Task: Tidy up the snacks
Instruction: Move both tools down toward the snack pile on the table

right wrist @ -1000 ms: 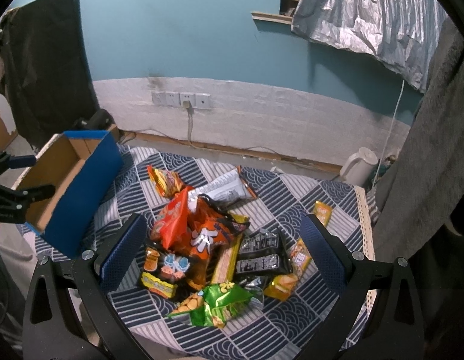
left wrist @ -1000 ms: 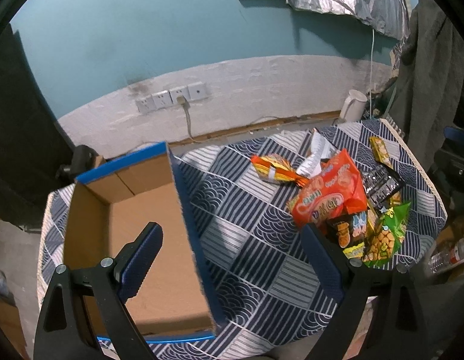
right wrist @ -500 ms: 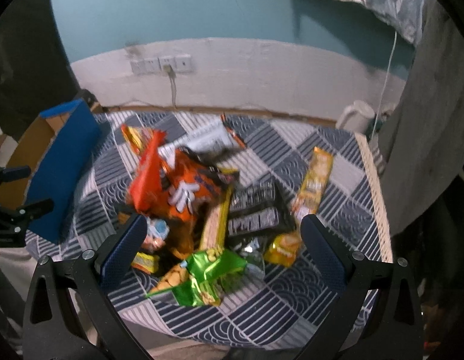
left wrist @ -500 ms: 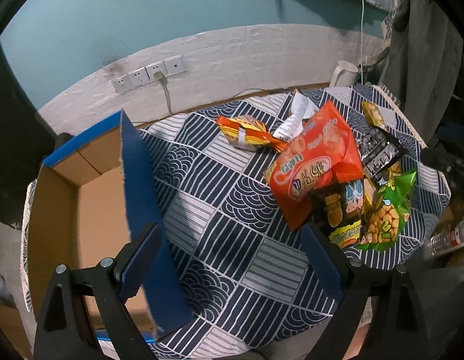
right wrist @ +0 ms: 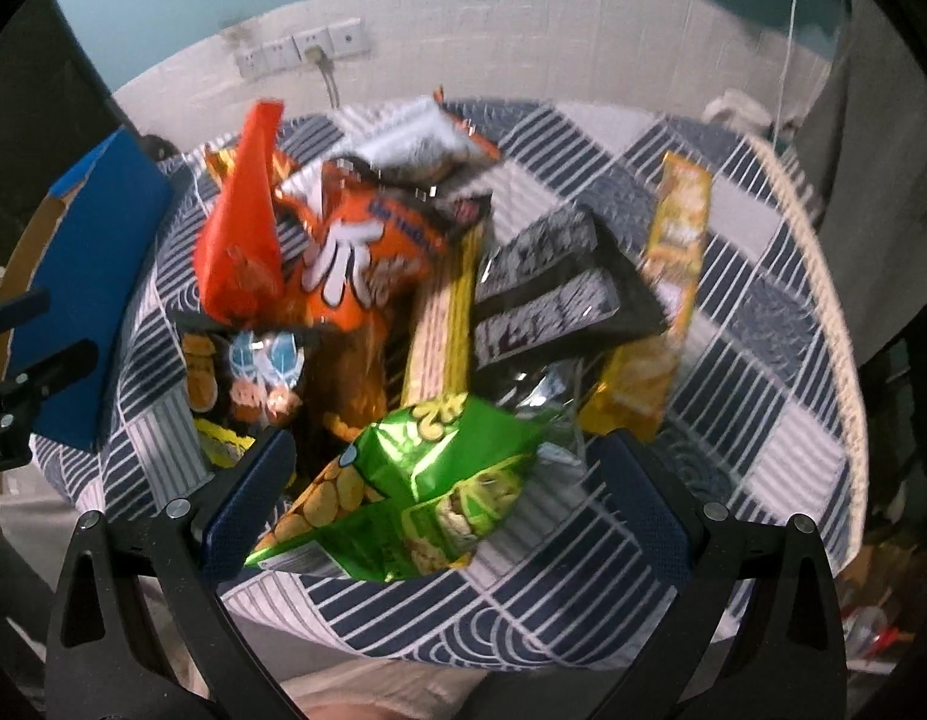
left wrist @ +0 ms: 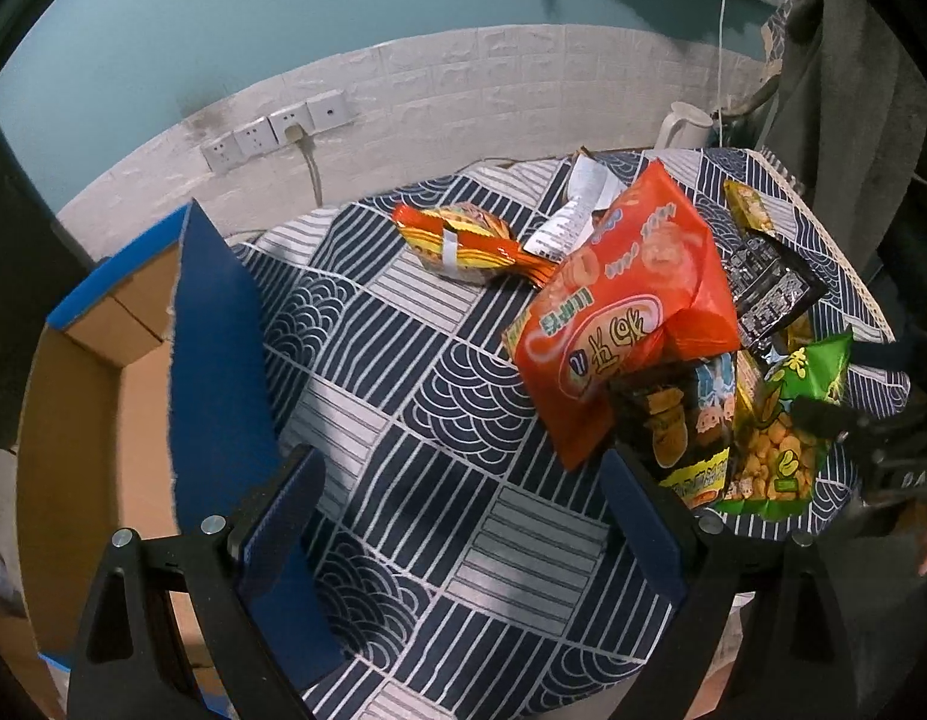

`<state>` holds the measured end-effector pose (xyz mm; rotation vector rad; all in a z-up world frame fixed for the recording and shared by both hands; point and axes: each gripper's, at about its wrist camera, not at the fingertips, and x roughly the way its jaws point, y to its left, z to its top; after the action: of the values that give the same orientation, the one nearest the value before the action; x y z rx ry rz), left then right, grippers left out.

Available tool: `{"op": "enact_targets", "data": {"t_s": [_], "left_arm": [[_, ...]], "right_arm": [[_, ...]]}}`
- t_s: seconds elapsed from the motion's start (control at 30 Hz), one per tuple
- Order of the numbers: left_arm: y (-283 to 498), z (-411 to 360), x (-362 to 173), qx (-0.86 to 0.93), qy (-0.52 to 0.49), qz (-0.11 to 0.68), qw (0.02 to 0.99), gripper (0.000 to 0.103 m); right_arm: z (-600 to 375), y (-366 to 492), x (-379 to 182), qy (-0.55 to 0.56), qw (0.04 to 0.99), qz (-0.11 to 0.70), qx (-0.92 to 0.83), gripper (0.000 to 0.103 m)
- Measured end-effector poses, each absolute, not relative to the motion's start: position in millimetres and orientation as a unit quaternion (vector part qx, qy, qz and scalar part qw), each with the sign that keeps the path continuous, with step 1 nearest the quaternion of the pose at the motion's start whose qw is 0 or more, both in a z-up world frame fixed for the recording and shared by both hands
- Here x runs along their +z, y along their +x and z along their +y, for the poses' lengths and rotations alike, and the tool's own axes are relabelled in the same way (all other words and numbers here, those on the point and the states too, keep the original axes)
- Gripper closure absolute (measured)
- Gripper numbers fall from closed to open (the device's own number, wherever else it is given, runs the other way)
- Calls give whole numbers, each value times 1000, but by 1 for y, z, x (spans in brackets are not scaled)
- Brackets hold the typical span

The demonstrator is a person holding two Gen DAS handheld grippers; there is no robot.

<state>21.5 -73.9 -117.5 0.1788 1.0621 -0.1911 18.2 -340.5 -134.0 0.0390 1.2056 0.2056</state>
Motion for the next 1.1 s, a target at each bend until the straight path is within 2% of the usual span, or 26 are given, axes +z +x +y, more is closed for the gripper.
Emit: {"op": "enact_targets", "data": {"t_s": [0.23, 0.3, 0.4, 0.6, 1.1], "left_arm": [[21, -90, -127, -100, 98, 516, 845, 9], [20, -94, -127, -106, 95, 519, 843, 9], [20, -104, -127, -115, 94, 522, 840, 9], [17, -123, -131, -129, 98, 532, 831, 9], [22, -164, -153, -122, 94, 571, 806, 9]], "right_arm": [[-340, 24, -163, 25, 796, 599, 85, 3], [-342, 24, -167, 33, 790, 606, 87, 16], [-348, 24, -172, 46, 780, 617, 93, 29], [-358, 19, -170, 45, 782, 612, 108, 43], [-386, 6, -136, 0, 818, 567, 98, 44]]}}
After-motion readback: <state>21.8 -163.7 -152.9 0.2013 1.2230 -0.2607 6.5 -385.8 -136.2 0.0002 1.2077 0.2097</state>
